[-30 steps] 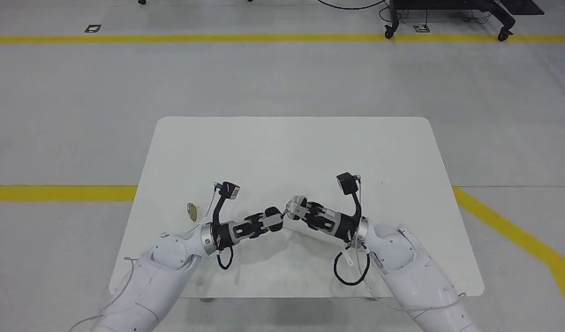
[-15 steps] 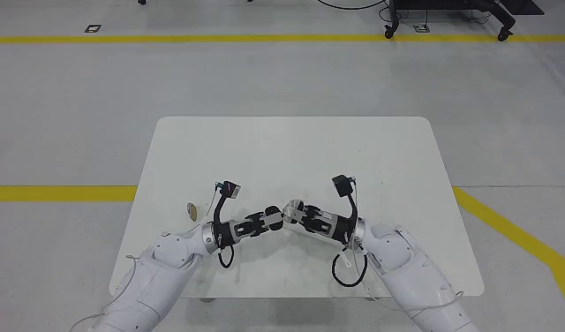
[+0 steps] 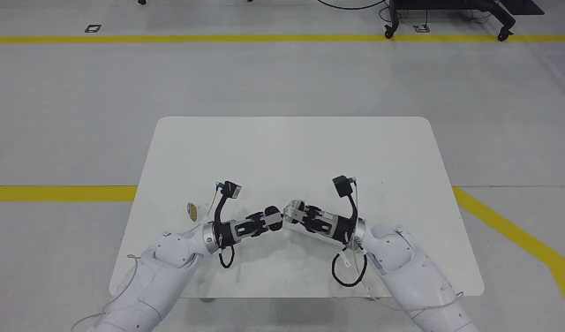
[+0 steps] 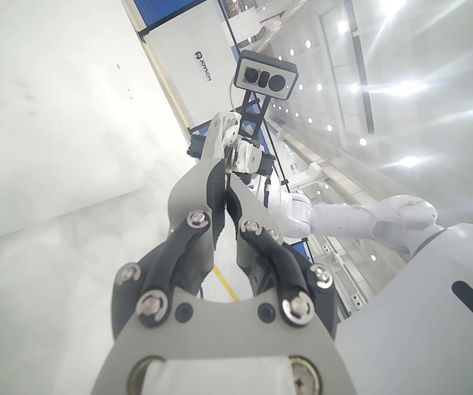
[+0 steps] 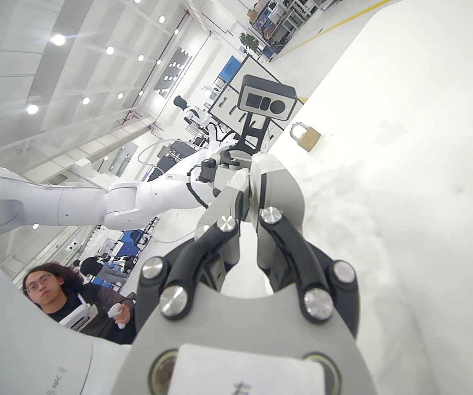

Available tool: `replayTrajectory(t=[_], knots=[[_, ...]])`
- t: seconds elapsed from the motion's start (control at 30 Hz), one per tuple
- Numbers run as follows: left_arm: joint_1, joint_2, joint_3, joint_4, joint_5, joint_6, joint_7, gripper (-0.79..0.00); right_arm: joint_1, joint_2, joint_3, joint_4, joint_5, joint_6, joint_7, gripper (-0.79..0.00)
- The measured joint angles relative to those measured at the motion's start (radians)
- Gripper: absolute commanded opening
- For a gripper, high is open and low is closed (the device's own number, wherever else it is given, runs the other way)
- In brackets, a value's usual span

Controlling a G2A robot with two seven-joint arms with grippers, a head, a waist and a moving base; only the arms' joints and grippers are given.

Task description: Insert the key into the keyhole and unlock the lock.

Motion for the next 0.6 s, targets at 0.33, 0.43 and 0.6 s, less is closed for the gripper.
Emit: replayTrajectory(t=[0.33,0.43,0.6], knots=[[-0.002,0.002,-0.003,-0.012,0.078,0.004,0.021,-0.785,-0.004,0.008,0.014,0.020,0.076,-0.011,0.072,-0.542],[-0.002,0.005,-0.005,-0.022,0.093,0.012,0.010,-0.785,-0.004,0.013,0.023,0.024,0.110,-0.011,0.117,-0.539],[-0.005,0.011,-0.008,-0.036,0.068,0.043,-0.057,-0.785,0.002,0.027,0.037,0.030,0.183,0.004,0.242,-0.566]])
